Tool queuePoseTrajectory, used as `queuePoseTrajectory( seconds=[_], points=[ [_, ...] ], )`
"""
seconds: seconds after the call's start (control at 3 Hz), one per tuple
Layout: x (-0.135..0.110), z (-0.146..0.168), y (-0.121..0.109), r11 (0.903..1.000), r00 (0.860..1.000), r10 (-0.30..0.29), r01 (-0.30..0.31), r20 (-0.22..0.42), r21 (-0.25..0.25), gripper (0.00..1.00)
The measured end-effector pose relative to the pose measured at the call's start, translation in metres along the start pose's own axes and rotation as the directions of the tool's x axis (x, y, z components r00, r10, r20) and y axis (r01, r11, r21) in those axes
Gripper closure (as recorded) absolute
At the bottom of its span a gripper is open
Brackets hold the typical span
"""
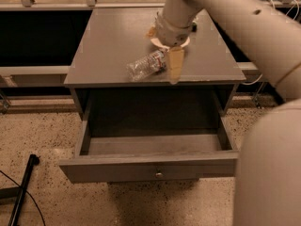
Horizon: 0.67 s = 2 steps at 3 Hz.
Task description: Pick water bottle from top drawer and place on counter
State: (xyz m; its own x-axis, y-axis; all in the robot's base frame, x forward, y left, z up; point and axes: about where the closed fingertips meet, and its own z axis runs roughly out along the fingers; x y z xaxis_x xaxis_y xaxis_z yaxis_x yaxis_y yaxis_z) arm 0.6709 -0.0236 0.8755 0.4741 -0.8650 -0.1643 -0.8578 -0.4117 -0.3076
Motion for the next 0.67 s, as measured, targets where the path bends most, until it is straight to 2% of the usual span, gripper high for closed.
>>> queuePoseTrajectory(
  seconds=[0.33, 0.67],
  points=[
    [0.0483, -0.0645, 0.0479, 0.9930, 0.997, 0.070, -0.066, -0.035, 0.098, 0.00],
    [0.0530, -0.0648, 0.0509, 0.9924, 0.996, 0.079, -0.075, -0.037, 0.097, 0.00]
  ],
)
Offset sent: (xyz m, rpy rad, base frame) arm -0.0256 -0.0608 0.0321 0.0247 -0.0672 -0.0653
